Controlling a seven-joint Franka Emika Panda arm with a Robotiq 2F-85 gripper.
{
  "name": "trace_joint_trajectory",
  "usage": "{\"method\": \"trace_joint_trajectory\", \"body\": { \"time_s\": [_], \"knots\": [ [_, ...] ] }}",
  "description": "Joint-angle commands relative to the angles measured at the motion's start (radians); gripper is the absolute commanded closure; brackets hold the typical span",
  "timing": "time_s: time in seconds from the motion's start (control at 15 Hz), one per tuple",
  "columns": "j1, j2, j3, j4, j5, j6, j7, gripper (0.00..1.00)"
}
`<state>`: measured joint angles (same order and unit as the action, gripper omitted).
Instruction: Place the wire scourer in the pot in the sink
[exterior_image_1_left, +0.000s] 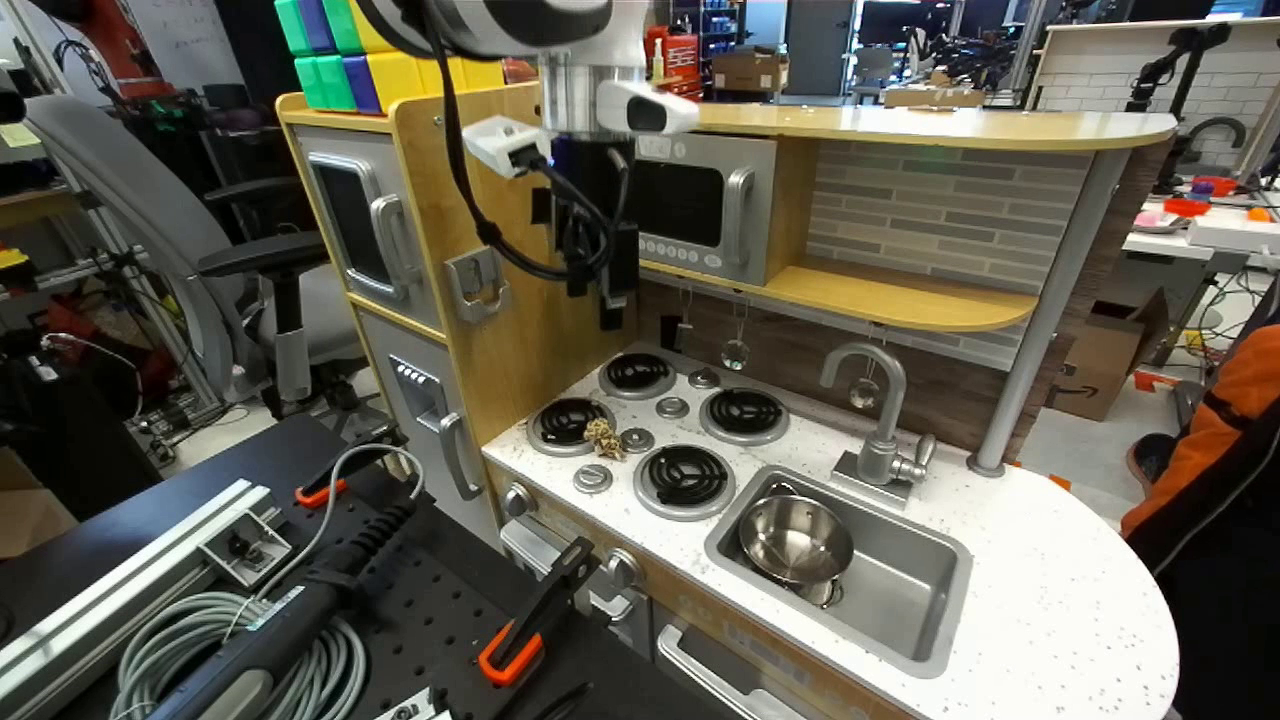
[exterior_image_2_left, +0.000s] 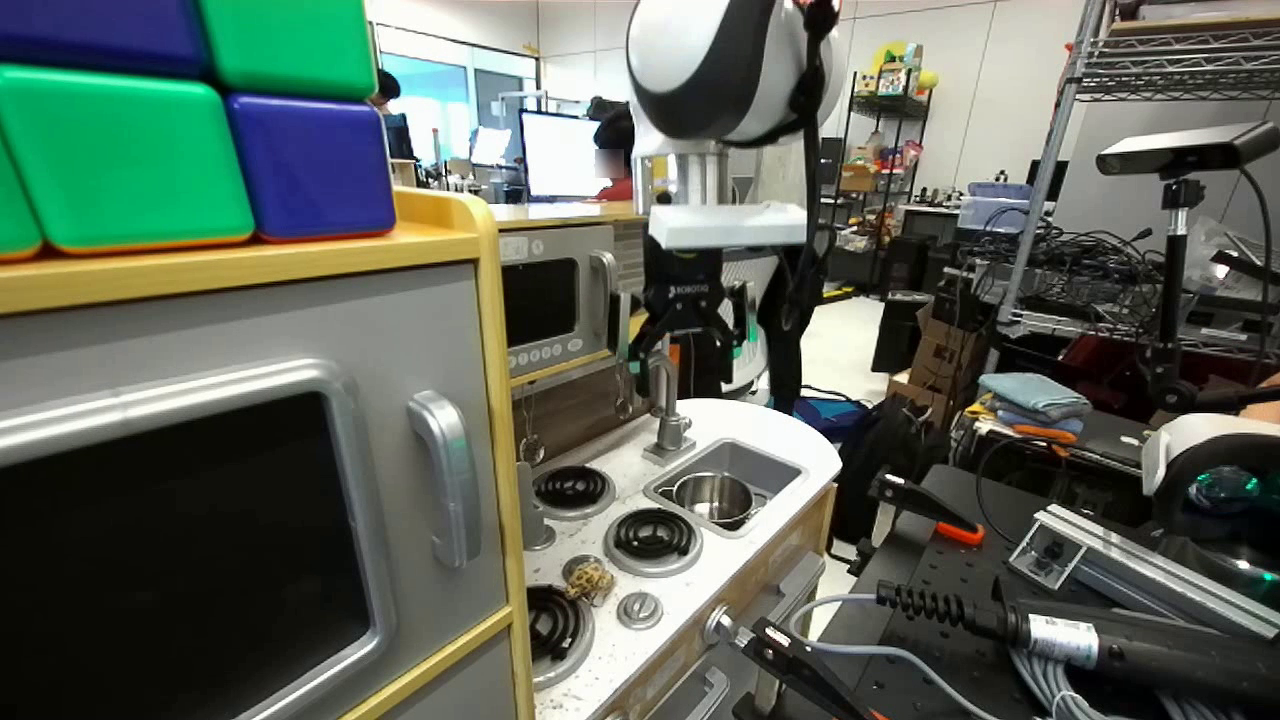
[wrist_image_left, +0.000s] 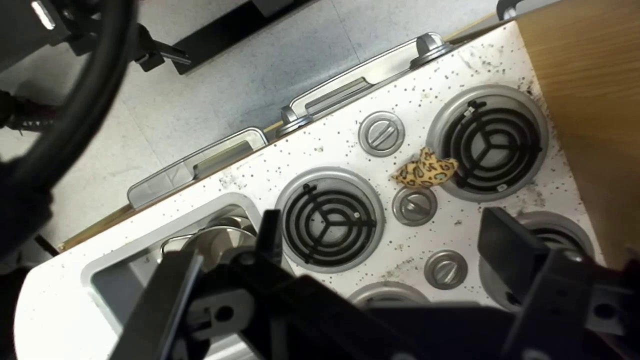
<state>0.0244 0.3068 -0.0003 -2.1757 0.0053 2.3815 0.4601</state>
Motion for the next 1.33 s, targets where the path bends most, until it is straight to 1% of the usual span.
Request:
{"method": "trace_joint_trajectory", "body": {
  "time_s": [0.0, 0.13, 0.33, 0.53, 0.67, 0.87, 1.0, 1.27],
  "knots": [
    [0.049, 0.197, -0.048, 0.08, -0.019, 0.095, 0.09, 0.0],
    [0.054, 0.291, -0.044, 0.129, 0.031, 0.133, 0.077, 0.0],
    [0.07, 0.402, -0.039, 0.191, 0.057, 0.224, 0.053, 0.0],
    [0.078, 0.477, -0.019, 0.235, 0.094, 0.318, 0.022, 0.0],
    [0.079, 0.512, -0.004, 0.261, 0.121, 0.352, 0.004, 0.0],
    [0.071, 0.548, 0.026, 0.294, 0.167, 0.383, -0.024, 0.0],
    [0.074, 0.57, 0.032, 0.315, 0.187, 0.387, -0.034, 0.0],
    [0.099, 0.614, 0.009, 0.359, 0.186, 0.374, -0.016, 0.0]
  ]
}}
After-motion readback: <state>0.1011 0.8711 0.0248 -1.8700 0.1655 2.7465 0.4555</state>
